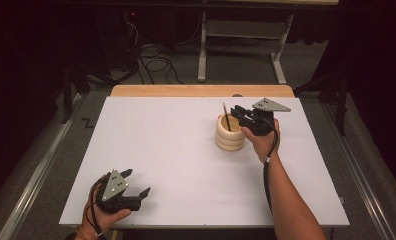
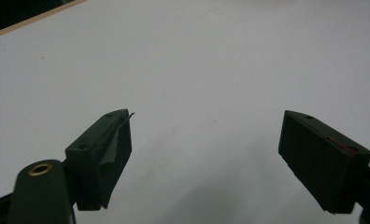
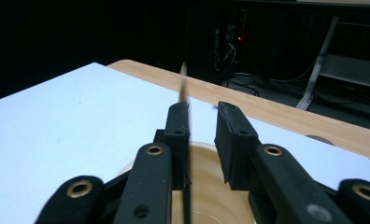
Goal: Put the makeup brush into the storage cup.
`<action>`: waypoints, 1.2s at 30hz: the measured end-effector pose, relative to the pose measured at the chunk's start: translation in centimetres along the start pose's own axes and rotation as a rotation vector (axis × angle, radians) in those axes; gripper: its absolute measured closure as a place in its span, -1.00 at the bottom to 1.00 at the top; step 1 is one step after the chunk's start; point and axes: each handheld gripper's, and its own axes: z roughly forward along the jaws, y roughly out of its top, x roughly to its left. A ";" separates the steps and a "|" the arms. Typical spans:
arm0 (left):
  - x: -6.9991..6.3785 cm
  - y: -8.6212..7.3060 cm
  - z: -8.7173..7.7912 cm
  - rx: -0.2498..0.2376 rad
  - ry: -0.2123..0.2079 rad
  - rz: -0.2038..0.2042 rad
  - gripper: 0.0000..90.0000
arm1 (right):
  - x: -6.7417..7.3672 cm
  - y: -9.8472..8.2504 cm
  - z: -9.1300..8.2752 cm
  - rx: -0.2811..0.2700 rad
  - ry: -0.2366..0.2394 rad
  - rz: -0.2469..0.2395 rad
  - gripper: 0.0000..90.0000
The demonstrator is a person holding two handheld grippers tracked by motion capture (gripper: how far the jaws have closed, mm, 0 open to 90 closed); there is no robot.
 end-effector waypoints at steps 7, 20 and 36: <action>0.0 -0.1 -0.2 -0.001 0.003 -0.004 -0.60 | -0.1 0.4 -0.7 -0.018 -0.022 -0.007 0.24; 0.1 -0.1 -0.4 -0.006 0.011 -0.015 -0.61 | 0.6 1.2 -2.0 0.012 -0.030 -0.063 -0.40; 0.1 -0.2 -0.3 0.000 0.014 -0.013 -0.61 | 1.4 2.0 -4.2 0.056 -0.049 -0.143 -0.57</action>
